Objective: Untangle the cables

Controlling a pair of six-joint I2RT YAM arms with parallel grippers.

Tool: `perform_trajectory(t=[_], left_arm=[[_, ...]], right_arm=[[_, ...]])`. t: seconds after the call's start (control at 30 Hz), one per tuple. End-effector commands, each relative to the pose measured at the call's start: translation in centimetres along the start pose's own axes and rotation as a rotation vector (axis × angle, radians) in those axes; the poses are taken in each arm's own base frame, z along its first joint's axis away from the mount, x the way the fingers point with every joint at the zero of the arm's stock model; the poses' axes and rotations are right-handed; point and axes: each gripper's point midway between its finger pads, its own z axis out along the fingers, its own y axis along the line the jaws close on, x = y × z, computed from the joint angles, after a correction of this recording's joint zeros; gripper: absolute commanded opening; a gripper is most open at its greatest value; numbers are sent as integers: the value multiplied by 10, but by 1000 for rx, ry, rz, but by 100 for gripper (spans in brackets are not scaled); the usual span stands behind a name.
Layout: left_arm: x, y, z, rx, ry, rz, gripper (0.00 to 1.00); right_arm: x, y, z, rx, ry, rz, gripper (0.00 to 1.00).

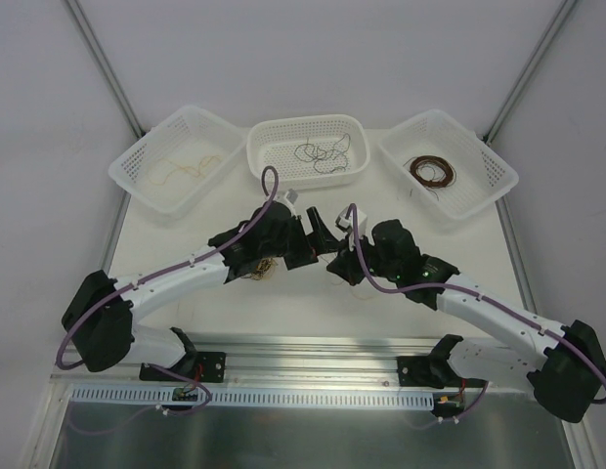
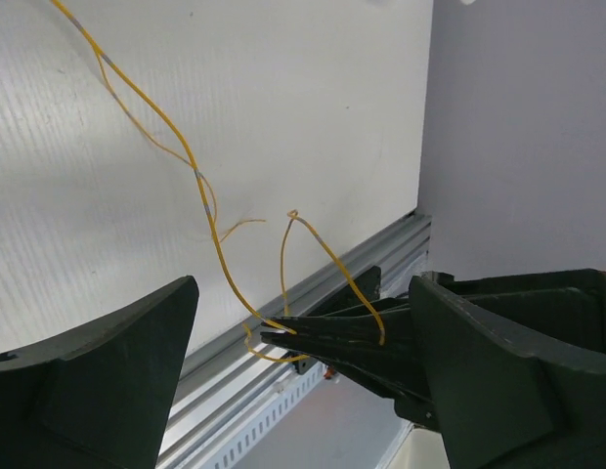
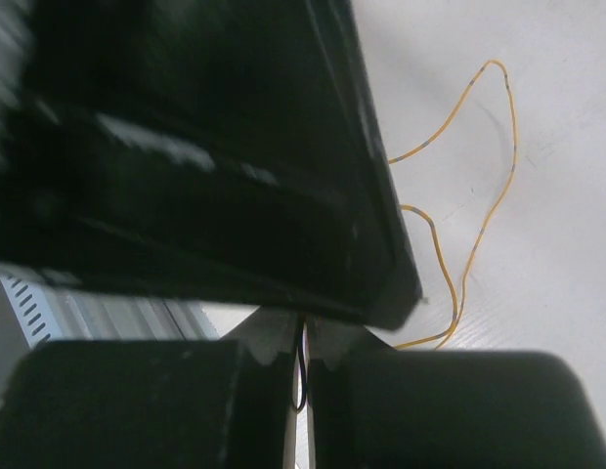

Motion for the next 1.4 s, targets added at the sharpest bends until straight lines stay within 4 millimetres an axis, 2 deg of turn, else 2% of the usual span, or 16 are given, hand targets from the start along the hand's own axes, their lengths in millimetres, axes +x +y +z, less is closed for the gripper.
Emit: perform_trajectory(t=[0.0, 0.17, 0.2, 0.27, 0.3, 0.33, 0.37, 0.43, 0.5, 0.53, 0.77, 0.8, 0.9, 1.1, 1.2, 1.37], left_arm=[[9, -19, 10, 38, 38, 3, 90], [13, -20, 16, 33, 47, 8, 67], [13, -20, 14, 33, 41, 15, 49], [8, -19, 12, 27, 12, 19, 28], [6, -21, 9, 34, -3, 30, 13], [4, -19, 8, 29, -13, 33, 3], [2, -20, 7, 29, -27, 38, 0], [-2, -23, 3, 38, -42, 58, 0], [-5, -25, 1, 43, -59, 92, 0], [-7, -26, 0, 45, -68, 108, 0], [-32, -49, -14, 77, -153, 339, 0], [-41, -61, -19, 96, -182, 427, 0], [-65, -75, -31, 60, -253, 593, 0], [-134, -100, -71, -48, -447, 807, 0], [-164, -116, -97, -41, -523, 842, 0], [-231, -119, -151, -116, -700, 863, 0]], right_arm=[[-16, 2, 2, 0, -55, -43, 1], [-14, 2, 2, 12, -52, -55, 1], [-12, 1, 2, 19, -47, -57, 1], [-13, 1, 1, 22, -50, -60, 1], [-11, 1, 1, 26, -46, -61, 1], [-9, 0, 1, 28, -43, -61, 1], [-9, 1, 1, 27, -41, -60, 1], [-10, 0, -1, 33, -48, -61, 3], [-8, 1, -4, 34, -42, -61, 12], [-9, 2, -6, 33, -44, -61, 24], [-14, 4, -36, 59, -59, -78, 72], [-14, 4, -43, 67, -55, -80, 82], [-21, 4, -64, 95, -83, -91, 98], [-29, 0, -104, 170, -149, -93, 100], [-29, -1, -116, 186, -181, -79, 100], [-23, -2, -122, 196, -185, -65, 100]])
